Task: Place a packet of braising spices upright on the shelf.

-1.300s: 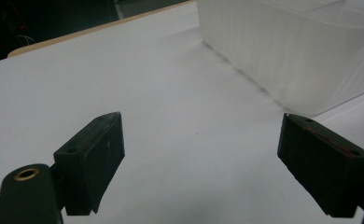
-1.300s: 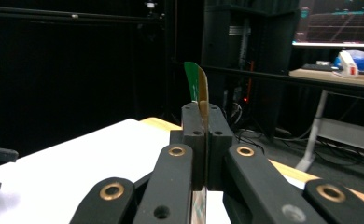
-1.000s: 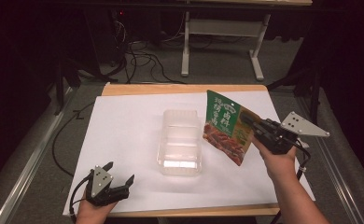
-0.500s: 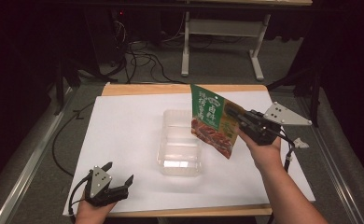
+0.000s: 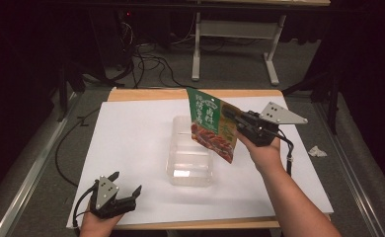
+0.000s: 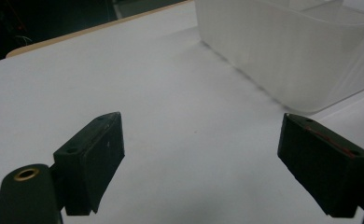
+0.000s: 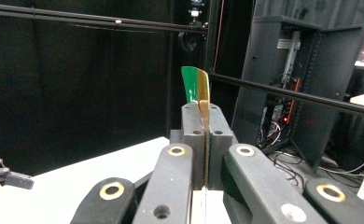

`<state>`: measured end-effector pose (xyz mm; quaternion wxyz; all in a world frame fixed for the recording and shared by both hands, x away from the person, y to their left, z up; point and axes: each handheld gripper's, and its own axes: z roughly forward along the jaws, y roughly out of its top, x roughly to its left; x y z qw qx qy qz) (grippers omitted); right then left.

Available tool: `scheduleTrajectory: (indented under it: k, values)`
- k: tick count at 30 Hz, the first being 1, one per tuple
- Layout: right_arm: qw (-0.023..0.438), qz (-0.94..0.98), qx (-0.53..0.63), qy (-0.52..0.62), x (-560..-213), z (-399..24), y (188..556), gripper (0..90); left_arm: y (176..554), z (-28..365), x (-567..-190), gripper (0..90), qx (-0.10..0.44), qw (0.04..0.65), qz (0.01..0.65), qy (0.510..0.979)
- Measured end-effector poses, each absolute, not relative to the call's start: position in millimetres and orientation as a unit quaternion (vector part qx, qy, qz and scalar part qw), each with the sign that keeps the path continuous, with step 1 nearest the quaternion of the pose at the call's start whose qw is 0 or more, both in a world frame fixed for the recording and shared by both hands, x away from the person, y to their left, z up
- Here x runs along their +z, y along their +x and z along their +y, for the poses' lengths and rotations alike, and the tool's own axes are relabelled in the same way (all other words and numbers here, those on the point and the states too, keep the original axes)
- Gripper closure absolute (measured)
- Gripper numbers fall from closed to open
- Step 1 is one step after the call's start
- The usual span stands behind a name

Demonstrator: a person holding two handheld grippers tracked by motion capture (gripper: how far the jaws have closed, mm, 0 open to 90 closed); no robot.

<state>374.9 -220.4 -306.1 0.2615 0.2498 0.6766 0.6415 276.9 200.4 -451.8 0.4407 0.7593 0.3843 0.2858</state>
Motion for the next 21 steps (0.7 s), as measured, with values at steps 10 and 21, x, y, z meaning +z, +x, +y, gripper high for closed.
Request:
scheduleTrajectory:
  k: [10, 21]
  values:
    - [0.254, 0.682, 0.643, 0.239, -310, -204, 390, 90.0, 277, 200, -452, 15.1, 0.285, 0.440, 0.384, 0.760]
    - [0.247, 0.685, 0.647, 0.227, -315, -185, 402, 90.0, 277, 200, -453, 15.1, 0.283, 0.439, 0.382, 0.762]
